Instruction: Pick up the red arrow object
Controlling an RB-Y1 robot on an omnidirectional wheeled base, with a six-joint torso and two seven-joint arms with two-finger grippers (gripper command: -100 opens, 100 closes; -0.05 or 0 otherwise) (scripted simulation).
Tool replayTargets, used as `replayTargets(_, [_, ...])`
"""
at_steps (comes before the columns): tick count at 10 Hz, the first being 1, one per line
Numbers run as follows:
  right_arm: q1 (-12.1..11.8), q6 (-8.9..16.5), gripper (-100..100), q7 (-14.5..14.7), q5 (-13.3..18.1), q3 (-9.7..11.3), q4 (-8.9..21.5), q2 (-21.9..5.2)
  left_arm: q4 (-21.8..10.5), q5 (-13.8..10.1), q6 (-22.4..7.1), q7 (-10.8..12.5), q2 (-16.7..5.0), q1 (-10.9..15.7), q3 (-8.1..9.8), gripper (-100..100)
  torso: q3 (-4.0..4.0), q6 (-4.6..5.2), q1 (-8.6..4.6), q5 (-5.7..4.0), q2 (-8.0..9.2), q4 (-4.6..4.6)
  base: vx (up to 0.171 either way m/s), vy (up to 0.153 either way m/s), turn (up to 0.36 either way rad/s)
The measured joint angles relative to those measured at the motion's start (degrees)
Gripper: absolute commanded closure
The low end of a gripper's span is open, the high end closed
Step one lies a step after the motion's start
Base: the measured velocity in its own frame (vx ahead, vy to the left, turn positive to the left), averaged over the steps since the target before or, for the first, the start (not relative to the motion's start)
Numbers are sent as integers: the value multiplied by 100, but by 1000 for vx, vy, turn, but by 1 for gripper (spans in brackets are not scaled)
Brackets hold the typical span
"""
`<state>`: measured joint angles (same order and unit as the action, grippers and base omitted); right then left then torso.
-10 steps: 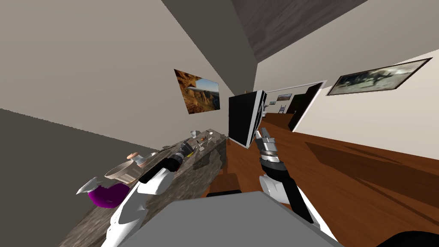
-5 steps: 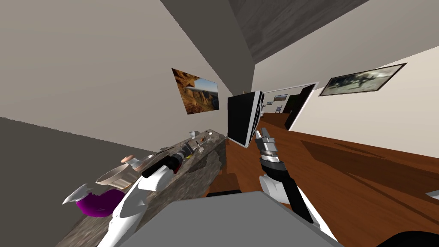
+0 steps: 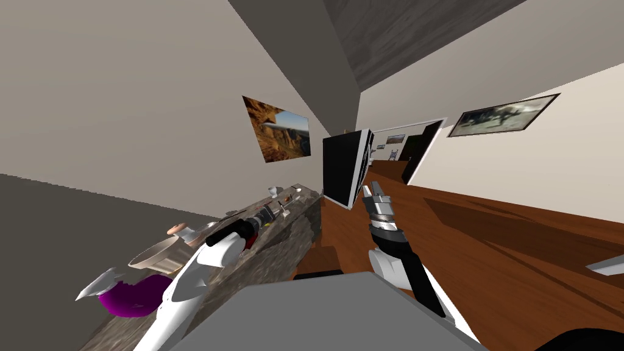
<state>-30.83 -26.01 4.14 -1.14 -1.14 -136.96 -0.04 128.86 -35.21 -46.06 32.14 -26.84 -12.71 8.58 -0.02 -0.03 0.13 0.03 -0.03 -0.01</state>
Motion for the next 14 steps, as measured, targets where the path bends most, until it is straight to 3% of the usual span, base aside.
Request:
replayTargets(11, [0,0,0,0,0,0,0,0,-326,-523,-1575,700,-437,308,120,-100,1,-3,-7,0,2,0,0,30,-32])
replayTargets(14, [0,0,0,0,0,0,0,0,-478,-725,-2077,969,-642,432,159,-100,1,-2,3,1,2,0,-5,44,-37])
